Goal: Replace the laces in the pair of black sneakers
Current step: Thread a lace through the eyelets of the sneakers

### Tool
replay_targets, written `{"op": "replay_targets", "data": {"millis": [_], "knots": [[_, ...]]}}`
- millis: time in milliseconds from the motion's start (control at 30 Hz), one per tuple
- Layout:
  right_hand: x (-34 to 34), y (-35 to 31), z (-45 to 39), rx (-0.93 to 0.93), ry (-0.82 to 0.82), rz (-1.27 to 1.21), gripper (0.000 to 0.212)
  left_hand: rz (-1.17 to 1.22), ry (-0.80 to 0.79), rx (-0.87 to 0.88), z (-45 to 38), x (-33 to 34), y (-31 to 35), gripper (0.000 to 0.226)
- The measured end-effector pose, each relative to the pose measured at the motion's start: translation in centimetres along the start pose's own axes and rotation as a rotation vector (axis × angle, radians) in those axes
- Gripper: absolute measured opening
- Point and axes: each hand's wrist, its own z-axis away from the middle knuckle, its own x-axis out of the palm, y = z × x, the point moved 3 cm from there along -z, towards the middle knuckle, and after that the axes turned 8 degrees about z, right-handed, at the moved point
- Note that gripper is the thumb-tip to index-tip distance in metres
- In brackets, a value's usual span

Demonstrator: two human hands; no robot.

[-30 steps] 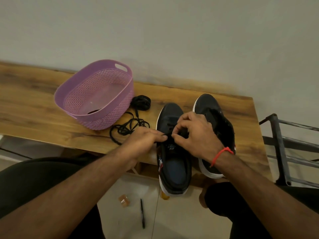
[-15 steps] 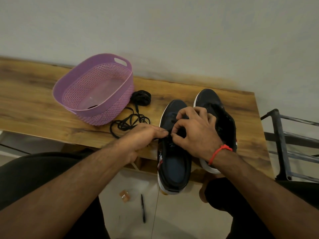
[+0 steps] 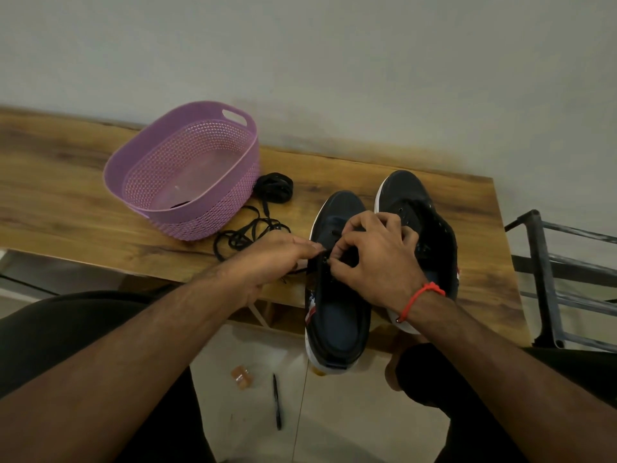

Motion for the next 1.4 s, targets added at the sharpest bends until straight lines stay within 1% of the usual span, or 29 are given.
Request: {"op": "replay_targets", "data": {"millis": [100,233,367,500,533,600,667,700,733,800,833,900,967,1067,1133,1200,1267,1333,1400], "knots": [[0.0,0.2,0.0,-0.004,0.008,-0.075,0.011,-0.048,0.025,0.095,-0.2,-0.1,0.0,0.012],[-0.2,0.5,-0.1,-0.004,0.015,-0.142,0.010,-0.051,0.024,0.136,-0.4,-0.6,-0.1,0.006],[-0.3,0.6,-0.2,-0.003,0.001,-0.152,0.010,-0.146,-0.018,0.146,-0.2,-0.9,0.3,0.006],[-0.3,0.6,-0.3,-0.013,-0.021,-0.178,0.011,-0.301,-0.021,0.223,-0.3,-0.6,0.4,0.004],[-0.3,0.6,-0.3,-0.018,-0.031,-0.178,0.011,-0.324,-0.010,0.244,-0.3,-0.5,0.4,0.005],[-0.3,0.6,-0.4,-0.030,-0.024,-0.185,0.010,-0.397,0.060,0.293,-0.4,-0.7,0.5,0.009],[-0.3,0.6,-0.3,-0.029,0.042,-0.211,0.007,-0.522,0.141,0.350,-0.3,-1.1,0.9,0.017],[-0.4,0.6,-0.3,-0.032,0.079,-0.222,0.009,-0.537,0.180,0.396,-0.4,-1.5,1.3,0.024],[-0.4,0.5,-0.3,-0.040,0.096,-0.220,0.016,-0.480,0.221,0.453,-0.4,-1.8,1.9,0.028],[-0.2,0.3,-0.3,-0.056,0.058,-0.193,0.027,-0.213,0.289,0.610,0.1,-2.5,3.1,0.014],[0.0,0.2,-0.4,-0.059,0.035,-0.182,0.027,-0.091,0.311,0.671,0.4,-2.9,3.6,0.007],[0.3,0.1,-0.4,-0.063,0.034,-0.169,0.023,0.027,0.331,0.719,0.9,-3.1,4.0,0.010],[-0.1,0.0,-0.4,-0.068,0.119,-0.213,0.020,0.012,0.269,0.643,0.8,-3.0,3.7,0.012],[-1.6,-0.1,-0.3,-0.045,0.282,-0.365,0.017,-0.156,0.100,0.463,0.5,-2.0,2.8,0.015],[-2.1,-0.1,-0.4,-0.030,0.296,-0.350,0.016,-0.183,0.055,0.461,0.6,-1.4,2.7,0.017],[-1.8,0.1,-0.3,-0.019,0.233,-0.273,0.017,-0.083,0.064,0.511,0.8,-1.3,3.1,0.019],[-1.0,0.1,-0.1,-0.038,0.107,-0.155,0.028,0.060,0.052,0.585,1.3,-1.4,3.8,0.020],[0.0,-0.1,0.0,-0.061,-0.001,-0.073,0.036,0.212,0.002,0.704,1.7,-1.7,4.5,0.019],[0.4,-0.5,-0.2,-0.087,0.004,-0.079,0.032,0.377,-0.031,0.781,1.8,-2.0,4.9,0.017]]}}
